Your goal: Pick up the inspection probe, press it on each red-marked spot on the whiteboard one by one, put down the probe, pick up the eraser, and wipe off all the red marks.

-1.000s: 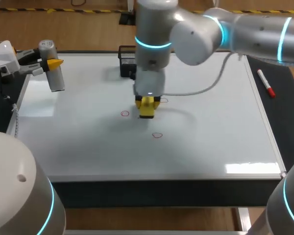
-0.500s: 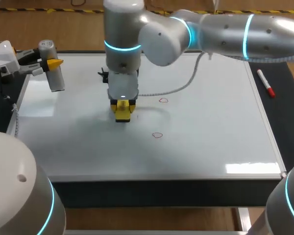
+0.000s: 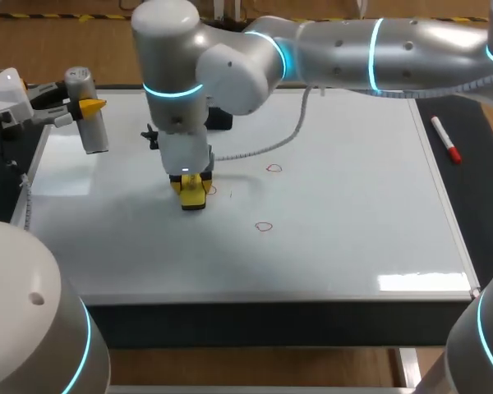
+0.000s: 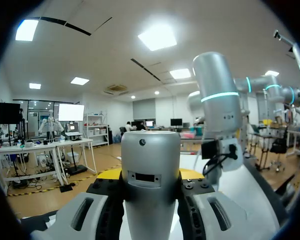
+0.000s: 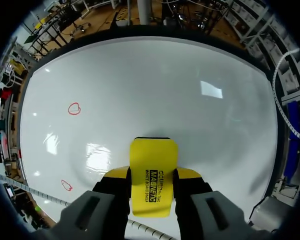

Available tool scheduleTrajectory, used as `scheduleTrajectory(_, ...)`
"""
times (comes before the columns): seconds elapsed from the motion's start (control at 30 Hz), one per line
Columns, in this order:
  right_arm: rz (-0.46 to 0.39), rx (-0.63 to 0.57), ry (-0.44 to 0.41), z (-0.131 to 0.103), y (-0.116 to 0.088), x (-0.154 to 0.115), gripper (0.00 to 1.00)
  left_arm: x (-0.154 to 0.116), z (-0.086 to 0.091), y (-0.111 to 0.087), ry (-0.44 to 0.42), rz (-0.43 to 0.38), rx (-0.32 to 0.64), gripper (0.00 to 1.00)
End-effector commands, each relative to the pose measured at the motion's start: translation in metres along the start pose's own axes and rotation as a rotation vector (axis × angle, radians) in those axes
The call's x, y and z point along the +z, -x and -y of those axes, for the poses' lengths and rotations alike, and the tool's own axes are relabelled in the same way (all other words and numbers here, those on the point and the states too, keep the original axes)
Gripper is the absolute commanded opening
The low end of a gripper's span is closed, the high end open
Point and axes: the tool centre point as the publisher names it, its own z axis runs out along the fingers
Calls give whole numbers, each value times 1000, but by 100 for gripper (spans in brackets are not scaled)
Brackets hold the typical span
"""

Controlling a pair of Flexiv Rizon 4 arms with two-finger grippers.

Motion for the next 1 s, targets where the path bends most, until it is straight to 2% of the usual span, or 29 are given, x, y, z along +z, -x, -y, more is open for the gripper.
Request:
scheduleTrajectory(0.03, -18, 0, -14, -1, 1, 1, 0, 0, 1, 0, 0, 1, 1, 0)
scheduleTrajectory(0.27, 9, 1, -51, 0, -2, 3, 0, 0, 1, 0, 0, 1, 1, 0)
scheduleTrajectory(0.47, 41, 14, -47, 1, -10, 9, 0, 0, 1, 0, 0, 1, 1, 0)
scheduleTrajectory(0.67, 38, 25, -39, 3, -16, 10, 0, 0, 1, 0, 0, 1, 1, 0)
scheduleTrajectory(1.0, 37, 58, -34, 10, -38, 15, 0, 0, 1, 0, 0, 1, 1, 0)
